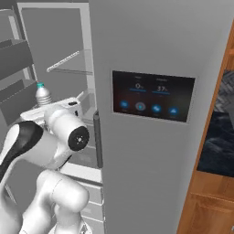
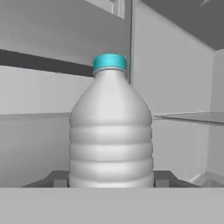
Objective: Take the bottled waters from the counter and place them in the freezer to freeze. Close the freezer door after placing the bottles.
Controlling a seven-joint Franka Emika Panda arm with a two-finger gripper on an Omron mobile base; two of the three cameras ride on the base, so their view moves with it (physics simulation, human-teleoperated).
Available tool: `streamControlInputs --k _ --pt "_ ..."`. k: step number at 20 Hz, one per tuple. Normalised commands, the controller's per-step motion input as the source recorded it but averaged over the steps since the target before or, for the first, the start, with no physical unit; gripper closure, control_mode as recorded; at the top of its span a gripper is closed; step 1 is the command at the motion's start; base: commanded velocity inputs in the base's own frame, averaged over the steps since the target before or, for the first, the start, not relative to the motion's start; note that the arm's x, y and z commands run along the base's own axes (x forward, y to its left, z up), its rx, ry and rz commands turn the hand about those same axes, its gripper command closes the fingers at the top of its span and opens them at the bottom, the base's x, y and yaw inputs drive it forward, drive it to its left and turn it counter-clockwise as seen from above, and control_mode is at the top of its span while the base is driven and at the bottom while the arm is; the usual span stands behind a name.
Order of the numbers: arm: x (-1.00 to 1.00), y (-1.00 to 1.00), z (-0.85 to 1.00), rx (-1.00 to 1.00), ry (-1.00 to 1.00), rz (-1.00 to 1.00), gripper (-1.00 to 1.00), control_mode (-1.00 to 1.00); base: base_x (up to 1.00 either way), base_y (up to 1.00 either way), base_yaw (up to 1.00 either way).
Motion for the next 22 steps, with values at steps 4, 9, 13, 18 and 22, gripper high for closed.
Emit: streamControlInputs --k 4,9,13,18,22 --pt "0.0 0.02 0.69 0.0 0.02 -0.55 1.0 -1.0 0.0 0.0 0.0" --pt "0.0 0.01 0.61 0.0 0.12 -0.51 1.0 -1.0 0.0 0.0 0.0" --pt "0.07 -0.01 0.4 0.01 0.18 -0.44 1.0 -1.0 0.0 0.0 0.0" --pt "0.22 -0.23 0.02 0.11 0.05 -0.12 1.0 -1.0 0.0 0.0 0.0" --pt "0.36 -0.04 0.0 -0.03 0.06 0.0 1.0 -1.0 0.0 0.0 0.0"
